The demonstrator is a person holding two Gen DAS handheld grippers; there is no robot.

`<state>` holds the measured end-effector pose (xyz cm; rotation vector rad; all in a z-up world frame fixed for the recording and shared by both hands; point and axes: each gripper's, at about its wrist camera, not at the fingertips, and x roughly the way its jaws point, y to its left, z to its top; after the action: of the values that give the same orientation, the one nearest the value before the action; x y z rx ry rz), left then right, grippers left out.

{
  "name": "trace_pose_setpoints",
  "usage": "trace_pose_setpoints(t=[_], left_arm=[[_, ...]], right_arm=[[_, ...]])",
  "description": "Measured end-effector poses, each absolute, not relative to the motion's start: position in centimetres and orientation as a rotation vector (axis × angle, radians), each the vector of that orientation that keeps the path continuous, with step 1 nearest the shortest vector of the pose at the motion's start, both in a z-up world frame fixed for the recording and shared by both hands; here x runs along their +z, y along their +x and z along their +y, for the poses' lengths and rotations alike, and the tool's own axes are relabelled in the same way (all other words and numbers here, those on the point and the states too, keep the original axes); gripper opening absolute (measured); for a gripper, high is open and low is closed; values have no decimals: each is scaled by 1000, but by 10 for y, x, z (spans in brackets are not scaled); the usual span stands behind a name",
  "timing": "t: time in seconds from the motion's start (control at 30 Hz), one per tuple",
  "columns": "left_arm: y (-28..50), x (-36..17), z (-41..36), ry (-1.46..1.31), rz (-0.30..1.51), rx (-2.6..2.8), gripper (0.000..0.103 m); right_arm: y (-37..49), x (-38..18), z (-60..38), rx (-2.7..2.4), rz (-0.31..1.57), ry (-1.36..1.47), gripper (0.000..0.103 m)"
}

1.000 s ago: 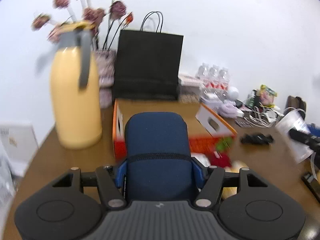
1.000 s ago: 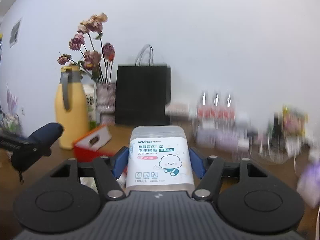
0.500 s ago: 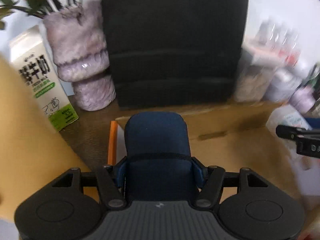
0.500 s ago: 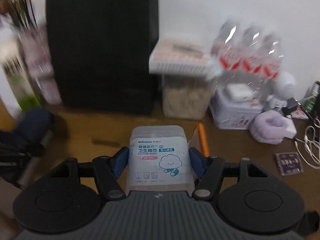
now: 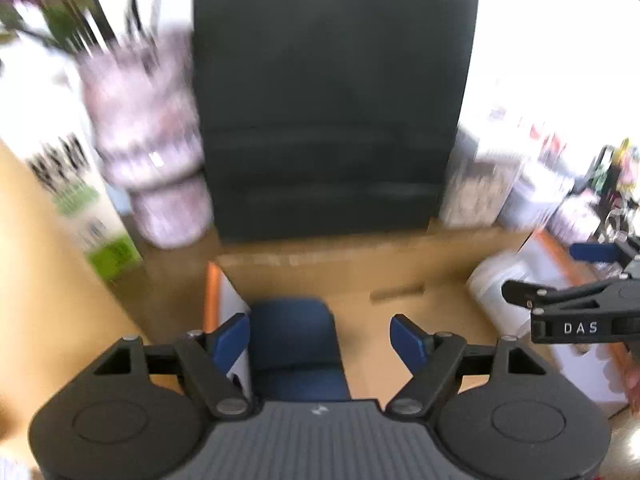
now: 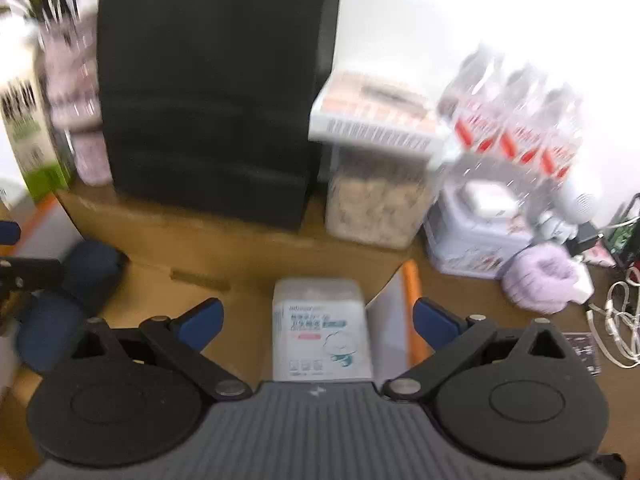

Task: Organize objects
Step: 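Carry the navy pouch and cotton-bud box into the cardboard box and release, then grasp the clear plastic bag with the left tool while the right grasps the plush hamster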

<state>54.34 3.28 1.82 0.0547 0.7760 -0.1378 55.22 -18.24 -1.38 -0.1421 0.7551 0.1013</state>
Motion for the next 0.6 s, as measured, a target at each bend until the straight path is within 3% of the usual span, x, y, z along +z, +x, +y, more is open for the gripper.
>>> trace_pose_setpoints(t=[0.1, 0.27, 0.33, 0.47, 0.6], left_arm=[[503, 62, 37, 33, 707, -162, 79], [383, 105, 46, 42, 538, -239, 92], [326, 104, 50, 58, 453, -276, 100], [220, 83, 59, 29, 355, -261, 101], [141, 38, 71, -72, 380, -292, 103]], right_arm=[[521, 22, -193, 117, 682, -133, 103], [418, 63, -215, 209, 546, -86, 103], [361, 67, -225, 240, 486, -69, 103], [239, 55, -236, 266, 387, -18, 103], [141, 22, -239, 382, 437, 0, 103]])
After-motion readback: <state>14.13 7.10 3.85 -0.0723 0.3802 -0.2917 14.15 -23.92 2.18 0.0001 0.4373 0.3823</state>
